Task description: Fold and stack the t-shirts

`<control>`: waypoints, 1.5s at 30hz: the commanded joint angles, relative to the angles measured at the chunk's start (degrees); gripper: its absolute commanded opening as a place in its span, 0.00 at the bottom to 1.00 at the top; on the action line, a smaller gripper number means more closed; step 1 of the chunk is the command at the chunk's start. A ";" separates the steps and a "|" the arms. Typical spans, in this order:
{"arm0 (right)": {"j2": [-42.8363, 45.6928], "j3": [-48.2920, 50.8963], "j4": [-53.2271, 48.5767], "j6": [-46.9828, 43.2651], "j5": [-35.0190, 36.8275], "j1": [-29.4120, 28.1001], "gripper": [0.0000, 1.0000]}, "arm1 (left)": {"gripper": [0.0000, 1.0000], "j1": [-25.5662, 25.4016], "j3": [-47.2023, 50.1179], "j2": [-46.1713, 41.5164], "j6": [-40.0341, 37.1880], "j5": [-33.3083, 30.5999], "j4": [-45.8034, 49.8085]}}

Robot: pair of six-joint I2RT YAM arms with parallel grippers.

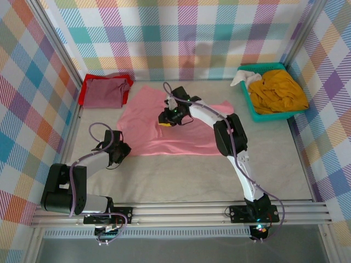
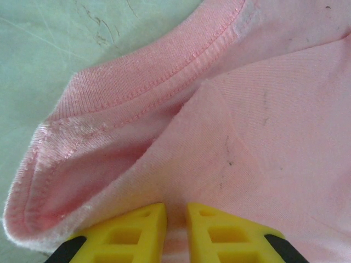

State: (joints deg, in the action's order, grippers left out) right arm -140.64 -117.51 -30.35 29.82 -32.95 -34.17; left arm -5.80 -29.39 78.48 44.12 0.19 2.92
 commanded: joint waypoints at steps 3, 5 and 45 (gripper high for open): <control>-1.82 0.78 1.16 0.47 -2.03 -0.38 0.25 | 0.20 1.04 1.72 1.07 -0.50 -1.42 4.53; -1.72 1.03 1.31 0.56 -1.26 -0.39 0.25 | 0.20 1.01 1.59 1.06 -0.53 -1.42 4.82; 3.45 2.84 -1.49 -0.12 9.82 0.79 0.03 | 0.20 0.99 1.79 0.29 -0.58 -1.95 5.10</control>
State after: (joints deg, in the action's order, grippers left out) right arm -141.05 -114.96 -30.94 30.79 -26.13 -34.20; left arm -5.80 -29.39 78.35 44.10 0.16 2.94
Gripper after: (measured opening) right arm 0.044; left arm 0.195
